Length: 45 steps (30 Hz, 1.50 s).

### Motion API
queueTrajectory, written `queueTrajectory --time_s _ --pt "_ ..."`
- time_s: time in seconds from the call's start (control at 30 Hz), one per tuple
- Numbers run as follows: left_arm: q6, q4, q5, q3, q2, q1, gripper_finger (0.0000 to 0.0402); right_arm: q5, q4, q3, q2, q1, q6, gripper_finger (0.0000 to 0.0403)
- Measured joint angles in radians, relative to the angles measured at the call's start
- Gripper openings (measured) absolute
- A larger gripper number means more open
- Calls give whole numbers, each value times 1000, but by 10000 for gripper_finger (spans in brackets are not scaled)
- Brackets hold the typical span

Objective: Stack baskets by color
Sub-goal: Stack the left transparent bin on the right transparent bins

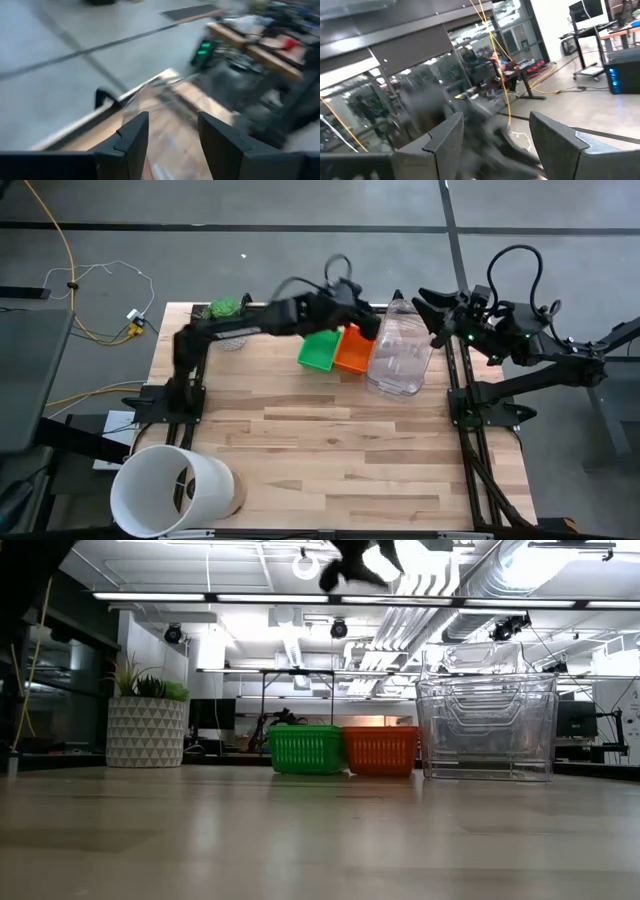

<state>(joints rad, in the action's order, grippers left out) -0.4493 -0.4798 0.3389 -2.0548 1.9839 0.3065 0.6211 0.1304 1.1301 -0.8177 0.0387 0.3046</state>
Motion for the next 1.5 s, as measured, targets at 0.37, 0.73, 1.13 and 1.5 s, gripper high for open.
queueTrajectory --time_s 0.37,0.73,1.13,1.5 --pt "236 43 -317 85 -300 7 159 59 184 0 0 0 6 213" --pt "131 668 -318 815 -701 -49 159 9 519 42 -30 -144 150 213" --pt "7 1002 -384 1144 -902 -94 159 -130 1062 286 -361 -510 -45 213" --pt "7 1000 -385 1143 -925 -126 158 -136 1168 297 -581 -668 -209 213"
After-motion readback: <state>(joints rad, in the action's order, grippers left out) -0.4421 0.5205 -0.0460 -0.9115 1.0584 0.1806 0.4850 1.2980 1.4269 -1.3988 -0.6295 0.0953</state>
